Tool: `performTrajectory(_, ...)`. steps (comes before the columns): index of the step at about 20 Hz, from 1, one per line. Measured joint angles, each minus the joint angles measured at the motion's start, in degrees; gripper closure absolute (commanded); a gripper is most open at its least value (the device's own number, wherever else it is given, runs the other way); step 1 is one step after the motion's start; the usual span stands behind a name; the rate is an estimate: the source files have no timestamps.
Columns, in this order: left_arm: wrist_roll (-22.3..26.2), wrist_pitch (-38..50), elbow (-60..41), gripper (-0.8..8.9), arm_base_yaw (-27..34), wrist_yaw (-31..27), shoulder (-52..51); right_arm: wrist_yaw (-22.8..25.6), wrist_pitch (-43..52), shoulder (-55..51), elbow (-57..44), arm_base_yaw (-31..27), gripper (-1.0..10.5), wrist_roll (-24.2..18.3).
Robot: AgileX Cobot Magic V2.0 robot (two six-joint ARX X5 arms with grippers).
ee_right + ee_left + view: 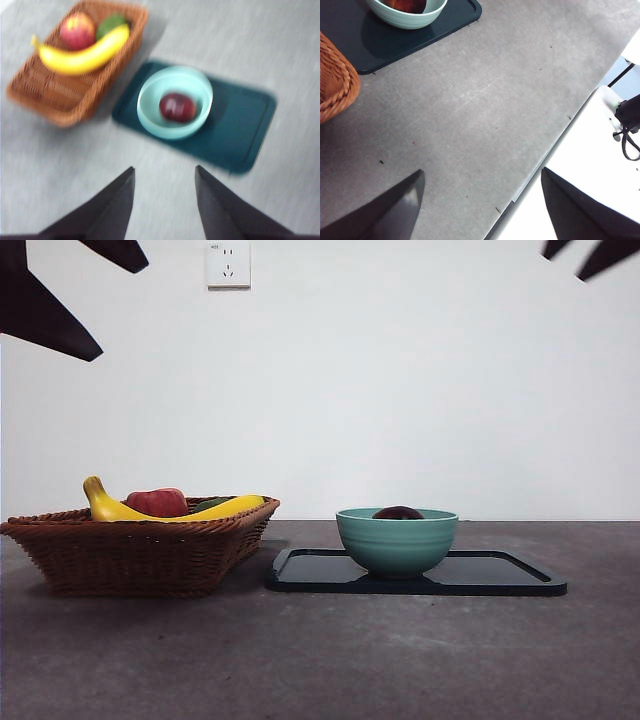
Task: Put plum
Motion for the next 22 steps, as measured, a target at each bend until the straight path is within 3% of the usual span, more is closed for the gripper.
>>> performTrajectory(8, 0.0, 0.0, 0.0, 4.39, 0.0, 0.0, 0.0, -7.7, 0.5, -16.6, -16.7, 1.7, 7.5, 0.5)
performTrajectory(22, 0.0, 0.0, 0.0, 4.4, 0.0, 0.0, 0.0, -7.9, -0.3, -19.3, -17.7, 1.8, 7.5, 0.7)
